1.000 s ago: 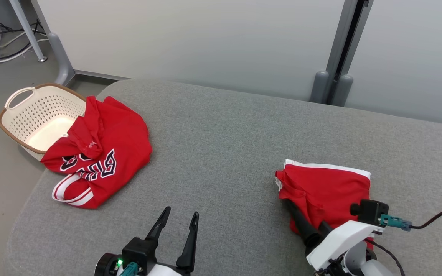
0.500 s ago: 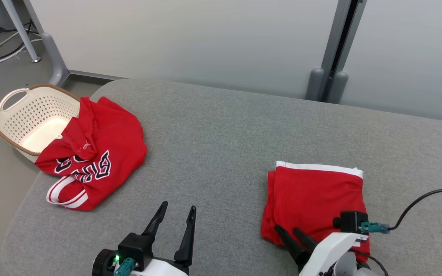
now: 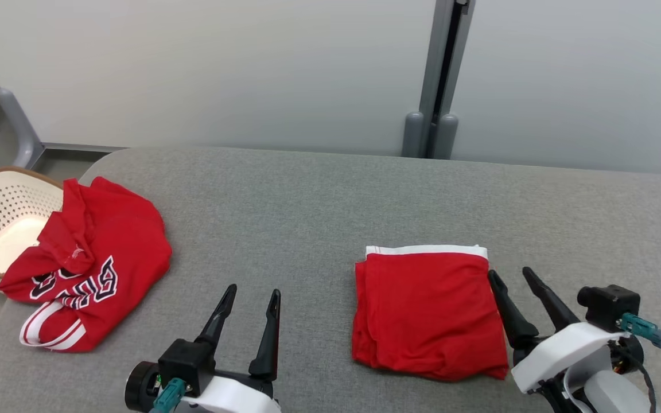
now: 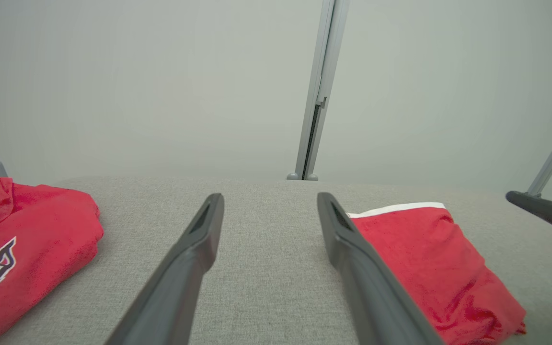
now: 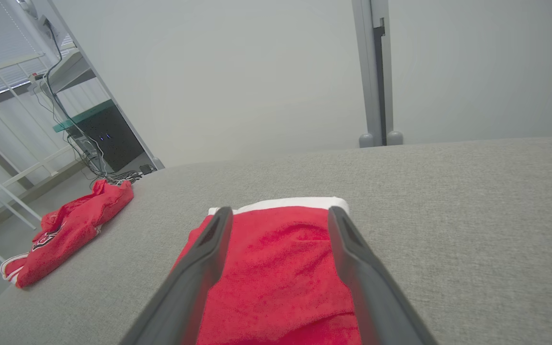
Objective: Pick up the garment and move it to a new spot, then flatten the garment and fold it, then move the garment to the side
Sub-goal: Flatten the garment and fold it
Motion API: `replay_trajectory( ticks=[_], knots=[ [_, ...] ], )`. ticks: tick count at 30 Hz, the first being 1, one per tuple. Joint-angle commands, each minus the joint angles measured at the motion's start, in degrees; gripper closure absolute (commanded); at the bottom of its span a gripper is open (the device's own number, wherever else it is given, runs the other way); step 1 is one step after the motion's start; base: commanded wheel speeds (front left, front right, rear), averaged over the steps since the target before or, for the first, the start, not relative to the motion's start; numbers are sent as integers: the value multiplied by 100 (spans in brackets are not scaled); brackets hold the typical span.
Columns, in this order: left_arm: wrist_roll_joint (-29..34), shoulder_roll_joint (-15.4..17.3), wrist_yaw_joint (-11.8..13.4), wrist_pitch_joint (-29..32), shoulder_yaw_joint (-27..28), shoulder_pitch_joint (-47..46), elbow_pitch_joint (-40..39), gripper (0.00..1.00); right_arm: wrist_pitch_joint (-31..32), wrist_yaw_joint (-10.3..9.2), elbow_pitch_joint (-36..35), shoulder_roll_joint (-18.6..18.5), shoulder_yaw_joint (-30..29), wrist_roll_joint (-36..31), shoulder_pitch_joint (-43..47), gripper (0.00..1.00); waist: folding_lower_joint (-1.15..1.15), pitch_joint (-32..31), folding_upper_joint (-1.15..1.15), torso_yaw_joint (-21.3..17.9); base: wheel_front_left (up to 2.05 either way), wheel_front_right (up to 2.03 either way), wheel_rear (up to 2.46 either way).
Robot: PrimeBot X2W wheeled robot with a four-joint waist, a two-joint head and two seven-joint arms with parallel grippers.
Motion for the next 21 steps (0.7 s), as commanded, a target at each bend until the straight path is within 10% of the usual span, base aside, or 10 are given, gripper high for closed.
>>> replay_trajectory(
  ticks=[1,11,21],
  knots=[
    [19,21,44,-1,69,-22,-96,0,-151,0,8,-1,-204,-329,132,0,0,-83,0,-190,0,0,0],
    [262,21,88,-1,187,197,-198,0,-303,0,-1042,581,-2158,-2516,1210,0,0,-138,0,-637,0,0,0],
    [575,21,277,-1,322,383,-467,0,-260,0,-1654,1080,-2807,-3197,1838,0,0,-135,0,-696,0,0,0]
  ],
)
